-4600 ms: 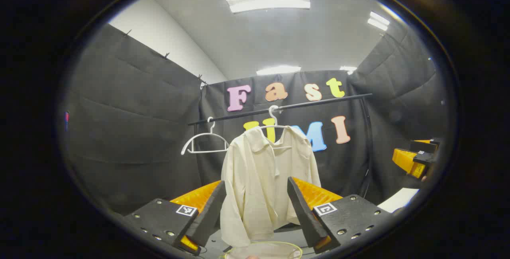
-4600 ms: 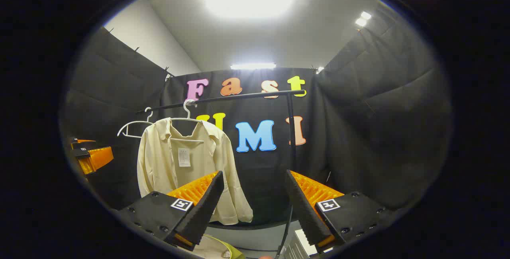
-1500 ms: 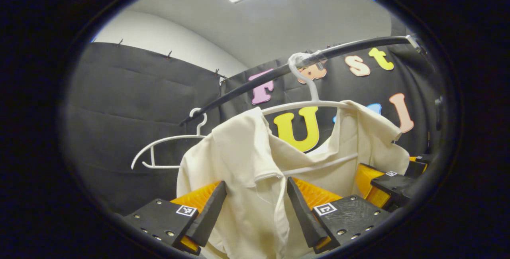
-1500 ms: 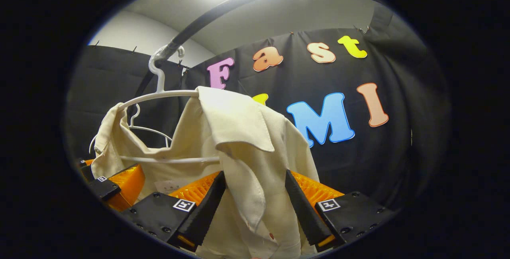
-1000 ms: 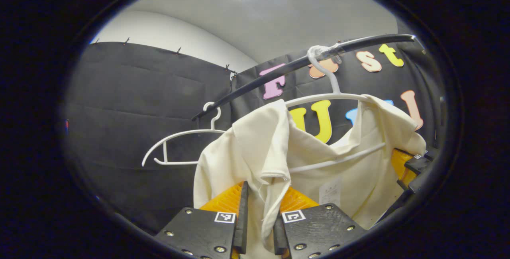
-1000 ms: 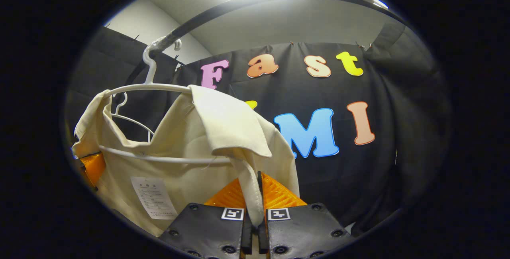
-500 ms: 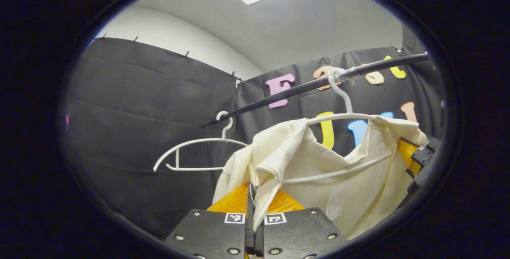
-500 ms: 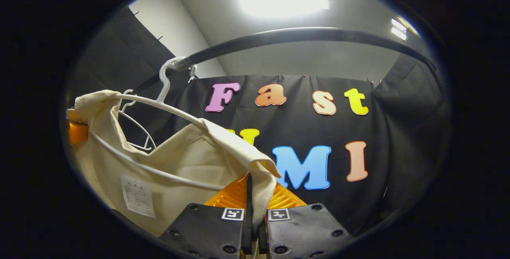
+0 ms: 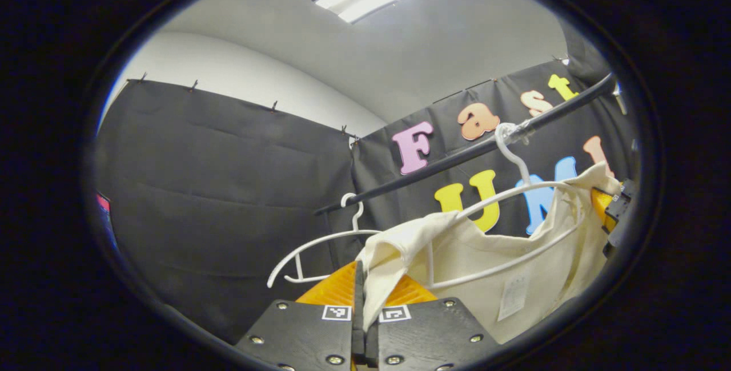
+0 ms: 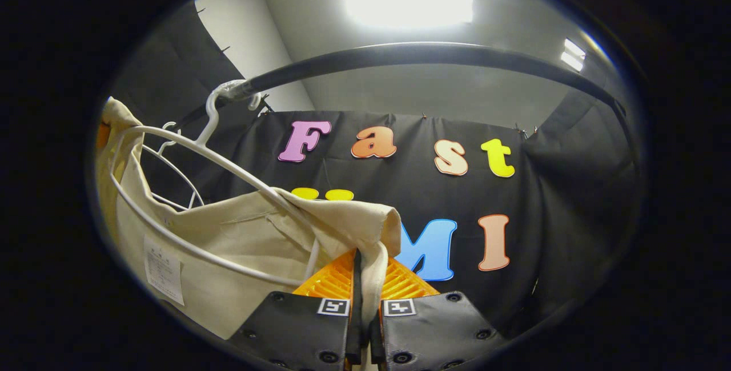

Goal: Grasp the clothes on the hanger with both hands and then place them into the laundry hamper below.

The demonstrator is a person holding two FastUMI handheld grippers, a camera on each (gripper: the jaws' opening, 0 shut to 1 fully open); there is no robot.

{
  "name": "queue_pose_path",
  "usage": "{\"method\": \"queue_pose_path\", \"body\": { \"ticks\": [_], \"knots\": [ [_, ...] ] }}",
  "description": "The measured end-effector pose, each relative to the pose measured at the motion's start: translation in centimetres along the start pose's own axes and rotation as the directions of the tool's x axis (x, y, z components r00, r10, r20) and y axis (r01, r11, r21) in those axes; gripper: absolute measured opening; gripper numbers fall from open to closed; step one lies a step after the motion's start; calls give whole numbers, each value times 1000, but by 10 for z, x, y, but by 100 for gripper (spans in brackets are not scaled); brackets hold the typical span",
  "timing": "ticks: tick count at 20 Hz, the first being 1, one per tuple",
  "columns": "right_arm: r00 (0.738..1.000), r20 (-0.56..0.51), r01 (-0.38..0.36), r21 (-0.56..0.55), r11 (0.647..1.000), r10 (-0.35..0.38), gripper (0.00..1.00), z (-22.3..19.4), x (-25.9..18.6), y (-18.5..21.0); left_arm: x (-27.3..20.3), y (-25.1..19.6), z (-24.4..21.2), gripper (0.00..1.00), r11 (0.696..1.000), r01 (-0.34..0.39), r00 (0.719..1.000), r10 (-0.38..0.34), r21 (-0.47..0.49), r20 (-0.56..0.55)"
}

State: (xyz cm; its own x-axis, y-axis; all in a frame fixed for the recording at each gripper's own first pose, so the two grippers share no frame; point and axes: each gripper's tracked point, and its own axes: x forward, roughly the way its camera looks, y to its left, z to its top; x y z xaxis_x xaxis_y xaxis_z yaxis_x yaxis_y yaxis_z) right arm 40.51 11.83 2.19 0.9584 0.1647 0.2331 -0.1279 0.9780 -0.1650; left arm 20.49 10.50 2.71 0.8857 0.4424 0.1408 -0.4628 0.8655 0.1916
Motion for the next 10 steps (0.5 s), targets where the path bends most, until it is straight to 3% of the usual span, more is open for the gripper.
{"method": "queue_pose_path", "body": {
  "ticks": [4,10],
  "knots": [
    [1000,-15,21,1,1000,-21,7,-9,18,-12,13,5,15,2,1000,-7,999,5,24,51],
    [998,-60,12,9,1000,-11,7,-37,36,-19,31,3,-5,2,998,42,999,-41,-42,21]
  ]
}}
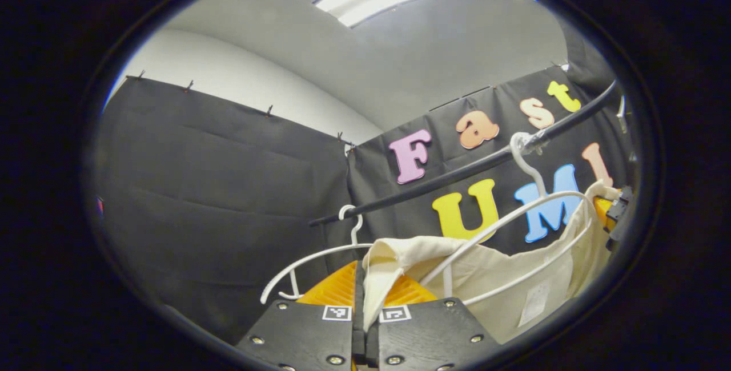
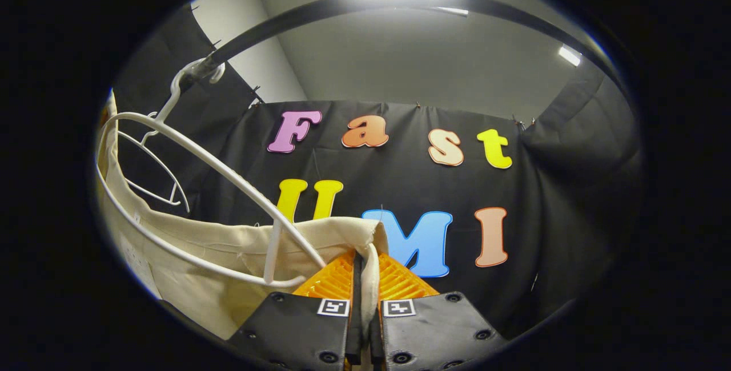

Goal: Grasp the clothes on the hanger with both hands and then place them into the laundry hamper below.

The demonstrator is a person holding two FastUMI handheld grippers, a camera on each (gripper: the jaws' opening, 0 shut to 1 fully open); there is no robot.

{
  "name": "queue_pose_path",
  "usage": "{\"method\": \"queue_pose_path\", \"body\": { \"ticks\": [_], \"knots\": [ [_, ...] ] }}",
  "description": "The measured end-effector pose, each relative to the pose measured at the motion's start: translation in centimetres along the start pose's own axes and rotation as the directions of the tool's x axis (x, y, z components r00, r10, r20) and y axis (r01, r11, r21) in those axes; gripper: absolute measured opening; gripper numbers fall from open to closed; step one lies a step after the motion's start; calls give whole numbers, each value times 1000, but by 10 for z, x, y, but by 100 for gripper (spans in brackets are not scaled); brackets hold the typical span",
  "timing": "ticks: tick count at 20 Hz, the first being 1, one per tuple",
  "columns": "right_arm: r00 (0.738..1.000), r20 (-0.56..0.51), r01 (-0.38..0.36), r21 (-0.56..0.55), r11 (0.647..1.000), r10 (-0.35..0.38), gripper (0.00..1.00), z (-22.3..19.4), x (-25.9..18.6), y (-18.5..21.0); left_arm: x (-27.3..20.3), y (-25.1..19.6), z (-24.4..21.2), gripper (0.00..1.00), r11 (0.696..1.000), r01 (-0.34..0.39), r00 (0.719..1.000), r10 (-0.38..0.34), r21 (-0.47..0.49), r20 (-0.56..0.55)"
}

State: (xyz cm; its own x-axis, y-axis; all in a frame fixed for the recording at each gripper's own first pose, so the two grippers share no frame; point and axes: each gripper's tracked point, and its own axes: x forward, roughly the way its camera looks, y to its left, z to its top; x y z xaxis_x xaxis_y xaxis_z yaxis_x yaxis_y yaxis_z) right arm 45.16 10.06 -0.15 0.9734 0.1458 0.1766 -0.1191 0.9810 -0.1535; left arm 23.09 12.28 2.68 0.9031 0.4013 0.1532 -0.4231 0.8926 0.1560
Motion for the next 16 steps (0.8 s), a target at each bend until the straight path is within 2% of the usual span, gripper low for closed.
{"method": "queue_pose_path", "body": {
  "ticks": [1,2,7,8,9,11,12,16],
  "knots": [
    [1000,-9,-8,5,1000,8,7,-5,0,-2,1,1,-2,2,1000,0,1000,0,-4,2],
    [1000,-23,-17,12,1000,17,4,-9,-3,1,-3,1,-3,2,1000,0,1000,0,-3,1],
    [992,-92,-85,55,995,90,4,-39,2,13,3,-5,-15,2,1000,0,1000,0,-21,-16],
    [991,-97,-89,62,994,95,0,-41,2,15,4,-6,-17,2,1000,0,1000,0,-24,-16],
    [987,-117,-101,65,993,108,4,-47,2,19,6,-5,-21,2,1000,-4,1000,3,-21,-22],
    [979,-153,-127,61,990,135,1,-60,1,29,6,-4,-27,2,999,-1,999,-1,-40,-40],
    [975,-164,-140,60,988,148,4,-66,-2,33,6,-2,-29,2,998,-6,999,4,-58,-45],
    [970,-166,-171,45,984,176,4,-75,-19,47,-1,10,-45,2,998,-31,997,27,-53,-74]
  ]
}}
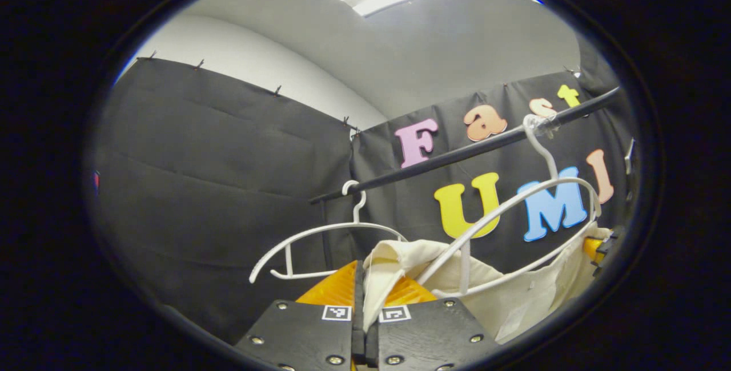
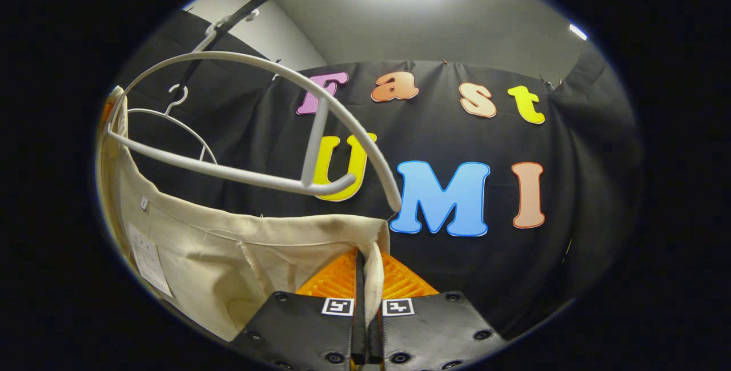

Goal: Grasp the clothes on the hanger with both hands and then place them into the laundry hamper below.

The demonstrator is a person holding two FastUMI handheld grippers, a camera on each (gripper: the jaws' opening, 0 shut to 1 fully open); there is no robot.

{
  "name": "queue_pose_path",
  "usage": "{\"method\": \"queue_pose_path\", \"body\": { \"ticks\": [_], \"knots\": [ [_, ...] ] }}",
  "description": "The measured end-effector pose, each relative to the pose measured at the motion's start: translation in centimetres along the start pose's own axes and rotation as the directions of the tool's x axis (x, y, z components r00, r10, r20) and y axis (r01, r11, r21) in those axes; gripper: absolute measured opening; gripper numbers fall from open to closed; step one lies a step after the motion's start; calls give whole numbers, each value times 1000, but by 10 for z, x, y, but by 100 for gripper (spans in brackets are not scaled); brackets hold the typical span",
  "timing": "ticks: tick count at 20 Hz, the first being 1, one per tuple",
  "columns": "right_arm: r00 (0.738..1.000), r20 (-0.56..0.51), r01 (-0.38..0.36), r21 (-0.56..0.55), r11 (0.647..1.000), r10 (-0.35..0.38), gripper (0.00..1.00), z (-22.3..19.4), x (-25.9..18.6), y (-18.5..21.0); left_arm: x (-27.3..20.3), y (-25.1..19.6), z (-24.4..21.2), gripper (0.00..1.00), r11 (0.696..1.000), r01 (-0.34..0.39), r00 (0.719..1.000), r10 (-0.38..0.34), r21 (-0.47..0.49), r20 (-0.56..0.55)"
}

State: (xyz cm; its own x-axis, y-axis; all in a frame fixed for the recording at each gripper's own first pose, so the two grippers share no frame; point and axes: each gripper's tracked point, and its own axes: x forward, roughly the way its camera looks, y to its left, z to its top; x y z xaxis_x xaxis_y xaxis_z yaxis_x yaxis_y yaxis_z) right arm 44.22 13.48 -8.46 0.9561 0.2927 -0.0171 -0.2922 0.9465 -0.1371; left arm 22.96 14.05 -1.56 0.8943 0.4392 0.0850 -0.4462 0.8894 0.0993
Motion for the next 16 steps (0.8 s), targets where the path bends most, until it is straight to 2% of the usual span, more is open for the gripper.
{"method": "queue_pose_path", "body": {
  "ticks": [4,10,16],
  "knots": [
    [999,36,-12,-25,1000,12,4,0,-19,11,-10,10,-21,1,999,-25,999,26,35,-28],
    [996,55,-72,-54,996,75,4,-3,-58,33,-46,22,-47,2,997,-38,996,43,71,-80],
    [987,60,-144,-50,988,147,4,12,-121,65,-101,24,-57,2,999,26,991,-20,37,-130]
  ]
}}
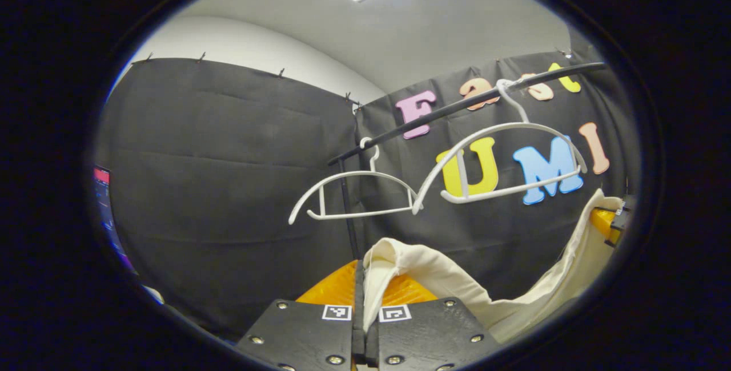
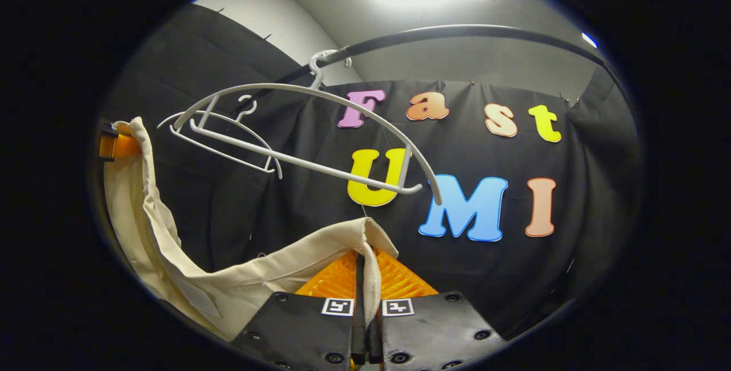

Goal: Grasp the clothes on the hanger with both hands and then place them into the laundry hamper below.

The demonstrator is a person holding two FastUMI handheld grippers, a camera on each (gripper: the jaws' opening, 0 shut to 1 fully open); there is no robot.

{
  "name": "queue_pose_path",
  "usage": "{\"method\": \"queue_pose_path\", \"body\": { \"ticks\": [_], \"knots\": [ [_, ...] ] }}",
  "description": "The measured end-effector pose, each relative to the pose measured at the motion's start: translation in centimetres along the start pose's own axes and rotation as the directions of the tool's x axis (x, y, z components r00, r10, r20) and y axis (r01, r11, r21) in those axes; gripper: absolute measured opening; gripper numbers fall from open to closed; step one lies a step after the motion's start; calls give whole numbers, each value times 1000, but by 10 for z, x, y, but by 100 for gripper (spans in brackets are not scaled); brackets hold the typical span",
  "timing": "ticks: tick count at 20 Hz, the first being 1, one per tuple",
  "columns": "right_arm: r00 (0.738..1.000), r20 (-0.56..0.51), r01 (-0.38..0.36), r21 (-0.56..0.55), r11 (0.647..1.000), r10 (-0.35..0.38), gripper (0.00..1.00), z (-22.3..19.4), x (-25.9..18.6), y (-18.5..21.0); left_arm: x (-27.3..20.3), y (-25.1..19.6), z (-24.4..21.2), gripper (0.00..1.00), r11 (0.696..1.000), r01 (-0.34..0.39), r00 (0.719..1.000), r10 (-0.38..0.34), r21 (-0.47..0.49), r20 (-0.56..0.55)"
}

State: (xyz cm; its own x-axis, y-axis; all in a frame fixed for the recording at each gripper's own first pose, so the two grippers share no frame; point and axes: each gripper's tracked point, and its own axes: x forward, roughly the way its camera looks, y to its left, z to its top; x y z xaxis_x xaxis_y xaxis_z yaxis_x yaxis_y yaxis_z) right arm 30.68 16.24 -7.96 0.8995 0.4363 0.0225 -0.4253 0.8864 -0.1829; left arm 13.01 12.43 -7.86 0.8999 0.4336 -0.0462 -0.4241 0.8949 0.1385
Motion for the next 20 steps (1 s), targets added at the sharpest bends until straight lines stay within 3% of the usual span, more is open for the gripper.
{"method": "queue_pose_path", "body": {
  "ticks": [12,20],
  "knots": [
    [980,50,-197,86,977,193,4,62,-86,104,-69,-34,29,2,984,163,986,-160,-67,45],
    [946,29,-323,177,930,323,4,59,-102,186,-88,0,0,2,984,150,988,-151,-93,-3]
  ]
}}
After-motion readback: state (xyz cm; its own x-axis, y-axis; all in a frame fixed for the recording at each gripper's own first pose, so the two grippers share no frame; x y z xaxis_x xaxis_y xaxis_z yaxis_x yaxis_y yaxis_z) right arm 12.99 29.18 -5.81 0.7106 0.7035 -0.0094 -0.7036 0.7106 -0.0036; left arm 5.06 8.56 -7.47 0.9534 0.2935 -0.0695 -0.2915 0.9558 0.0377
